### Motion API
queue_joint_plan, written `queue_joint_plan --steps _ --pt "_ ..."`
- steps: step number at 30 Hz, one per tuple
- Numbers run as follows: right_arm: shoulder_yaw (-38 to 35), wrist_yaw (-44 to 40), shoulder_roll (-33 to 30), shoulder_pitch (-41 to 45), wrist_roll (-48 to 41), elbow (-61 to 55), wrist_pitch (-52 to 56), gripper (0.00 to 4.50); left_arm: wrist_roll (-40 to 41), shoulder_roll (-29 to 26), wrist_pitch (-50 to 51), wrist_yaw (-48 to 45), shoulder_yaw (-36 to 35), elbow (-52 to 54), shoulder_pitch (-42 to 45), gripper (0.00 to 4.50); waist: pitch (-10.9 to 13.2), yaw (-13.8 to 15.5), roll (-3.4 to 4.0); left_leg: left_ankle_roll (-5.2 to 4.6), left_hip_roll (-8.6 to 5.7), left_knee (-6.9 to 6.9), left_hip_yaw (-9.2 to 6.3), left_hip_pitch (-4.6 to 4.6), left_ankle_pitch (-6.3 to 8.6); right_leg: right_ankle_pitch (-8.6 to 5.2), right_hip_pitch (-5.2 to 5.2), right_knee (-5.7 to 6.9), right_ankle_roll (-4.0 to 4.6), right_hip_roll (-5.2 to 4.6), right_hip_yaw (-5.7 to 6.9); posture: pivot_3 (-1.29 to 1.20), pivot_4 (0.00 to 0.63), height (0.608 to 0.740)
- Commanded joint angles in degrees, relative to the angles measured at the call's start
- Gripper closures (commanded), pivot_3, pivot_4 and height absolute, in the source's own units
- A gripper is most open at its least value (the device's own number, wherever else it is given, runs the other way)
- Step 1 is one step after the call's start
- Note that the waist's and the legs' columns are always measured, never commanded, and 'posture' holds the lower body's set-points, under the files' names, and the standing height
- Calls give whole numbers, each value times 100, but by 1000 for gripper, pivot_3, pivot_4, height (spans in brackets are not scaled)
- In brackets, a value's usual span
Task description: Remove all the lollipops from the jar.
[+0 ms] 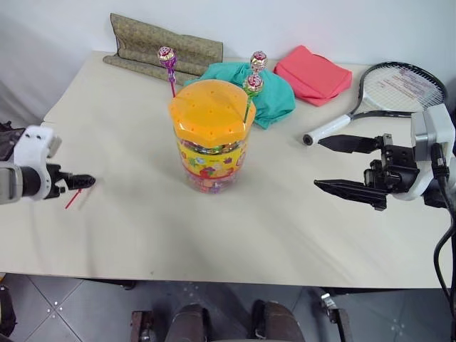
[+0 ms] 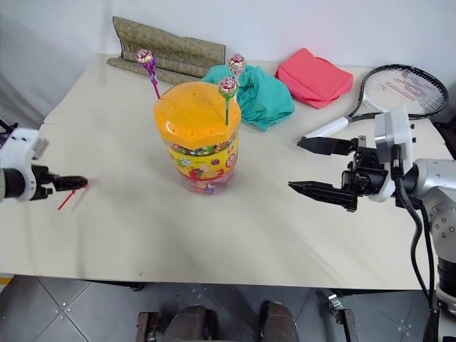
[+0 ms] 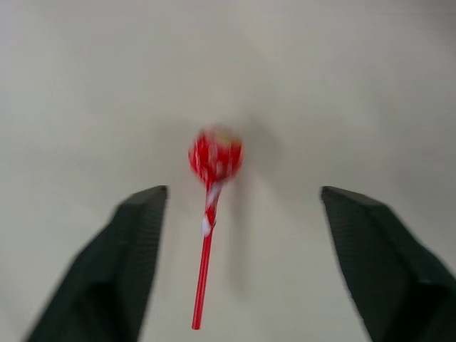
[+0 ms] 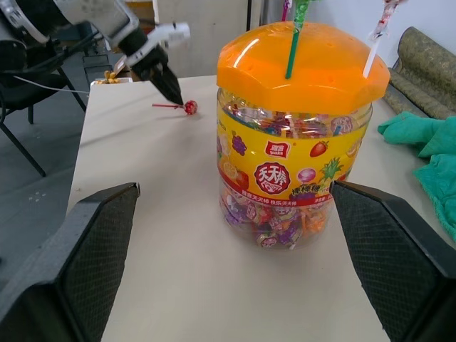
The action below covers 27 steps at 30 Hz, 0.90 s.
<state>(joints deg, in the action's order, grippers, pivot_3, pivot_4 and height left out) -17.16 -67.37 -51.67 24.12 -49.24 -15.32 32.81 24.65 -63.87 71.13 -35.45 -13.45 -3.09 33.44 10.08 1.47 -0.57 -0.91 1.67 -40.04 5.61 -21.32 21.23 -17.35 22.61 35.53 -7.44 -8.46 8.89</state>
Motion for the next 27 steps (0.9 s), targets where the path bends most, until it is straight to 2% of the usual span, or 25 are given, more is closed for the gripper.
queue_joint_plan --steps 1,5,8,11,16,27 --pt "-322 52 -110 -1 -172 -208 21 0 387 155 -1082 -588 -683 348 181 28 0 6 0 0 -1 -1 -1 0 0 0 -1 0 0 -1 0 0 150 740" --pt "-412 222 -32 62 -303 -350 55 0 839 985 -2831 -1205 -1230 295 581 28 0 14 -1 0 -2 -7 -3 -2 0 0 -4 2 0 -3 3 0 150 740" --pt "-452 512 74 217 -547 -501 134 0 854 1332 -4071 -2154 -1001 154 663 28 0 -6 0 0 -3 -7 -1 -1 0 0 -4 2 0 -3 5 0 150 740" --pt "-450 689 116 276 -631 -563 127 0 814 1439 -4254 -2427 -708 -151 812 28 0 -30 0 0 -2 -3 2 1 0 0 -2 3 0 0 6 0 150 740" --pt "-492 818 120 127 -613 -654 56 0 795 1720 -4195 -2483 -285 -855 1533 28 2 18 -5 -2 -5 -12 -1 -3 0 1 -4 4 -2 -1 7 0 150 740" --pt "-803 1147 182 -480 -629 -1117 -49 0 197 2539 -5531 -3296 403 -3071 3131 28 3 -5 -7 -6 -10 -14 -3 -8 2 2 -4 3 -4 -4 15 0 150 740"
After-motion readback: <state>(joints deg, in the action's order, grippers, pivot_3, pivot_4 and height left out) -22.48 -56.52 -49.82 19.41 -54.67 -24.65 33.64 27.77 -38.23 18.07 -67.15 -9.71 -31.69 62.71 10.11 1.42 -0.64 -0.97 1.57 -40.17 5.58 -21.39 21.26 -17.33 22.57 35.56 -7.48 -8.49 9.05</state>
